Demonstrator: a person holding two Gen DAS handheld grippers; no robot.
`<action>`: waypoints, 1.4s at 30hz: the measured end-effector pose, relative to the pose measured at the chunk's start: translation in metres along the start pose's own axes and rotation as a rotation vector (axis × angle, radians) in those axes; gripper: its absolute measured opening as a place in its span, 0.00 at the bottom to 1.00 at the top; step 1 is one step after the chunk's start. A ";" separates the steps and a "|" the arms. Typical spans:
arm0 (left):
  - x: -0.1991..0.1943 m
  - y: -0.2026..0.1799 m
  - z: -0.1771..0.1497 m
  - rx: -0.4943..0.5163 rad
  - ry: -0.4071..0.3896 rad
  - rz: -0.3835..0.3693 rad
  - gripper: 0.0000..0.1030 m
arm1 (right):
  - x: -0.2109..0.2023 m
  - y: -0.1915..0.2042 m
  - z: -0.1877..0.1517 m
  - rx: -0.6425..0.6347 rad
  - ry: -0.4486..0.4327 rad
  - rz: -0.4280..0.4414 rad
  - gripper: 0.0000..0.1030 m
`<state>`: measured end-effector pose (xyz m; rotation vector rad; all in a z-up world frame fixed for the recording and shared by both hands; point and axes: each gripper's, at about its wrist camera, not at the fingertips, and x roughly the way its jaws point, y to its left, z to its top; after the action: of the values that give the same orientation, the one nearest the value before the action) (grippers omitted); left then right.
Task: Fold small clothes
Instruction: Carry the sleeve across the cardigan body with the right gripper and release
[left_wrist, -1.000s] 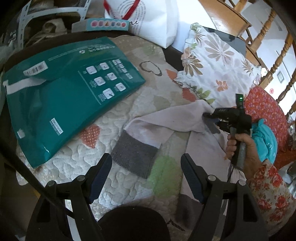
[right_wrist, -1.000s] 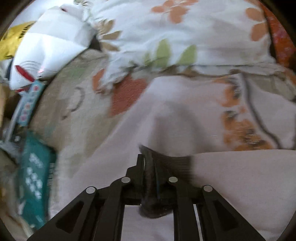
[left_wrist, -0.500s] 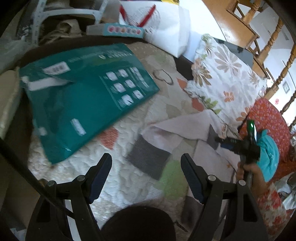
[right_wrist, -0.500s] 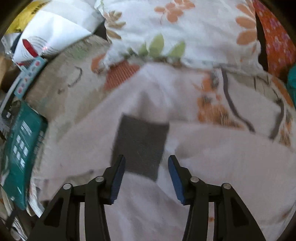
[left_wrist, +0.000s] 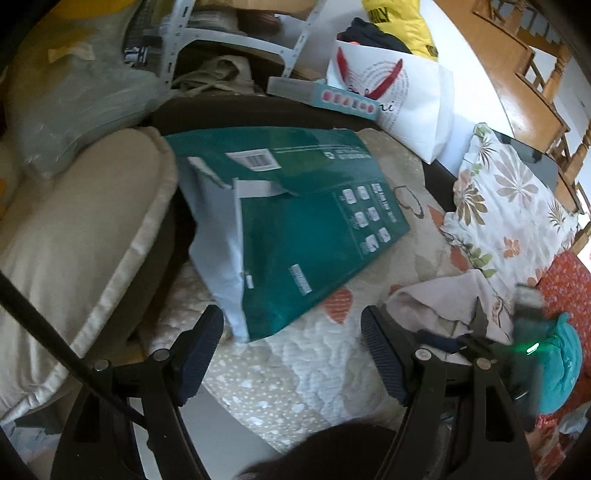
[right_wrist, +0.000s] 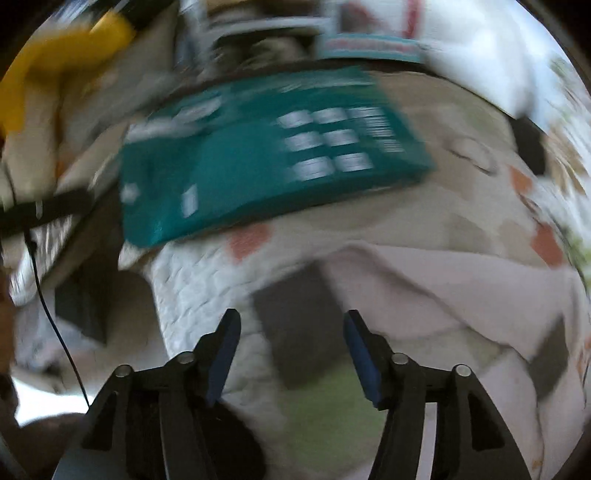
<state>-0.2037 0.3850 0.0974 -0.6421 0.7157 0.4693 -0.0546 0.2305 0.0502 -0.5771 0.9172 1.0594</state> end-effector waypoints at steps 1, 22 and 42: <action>0.000 0.003 -0.001 -0.004 0.002 -0.002 0.74 | 0.012 0.005 0.001 -0.014 0.019 -0.016 0.61; -0.015 -0.039 -0.012 0.058 0.015 -0.125 0.74 | -0.255 -0.201 -0.008 0.772 -0.611 0.043 0.06; 0.024 -0.230 -0.065 0.442 0.131 -0.247 0.79 | -0.265 -0.321 -0.346 1.212 -0.204 -0.580 0.32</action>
<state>-0.0804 0.1812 0.1284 -0.3383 0.8193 0.0342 0.0661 -0.2955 0.0915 0.2857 0.9462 -0.0616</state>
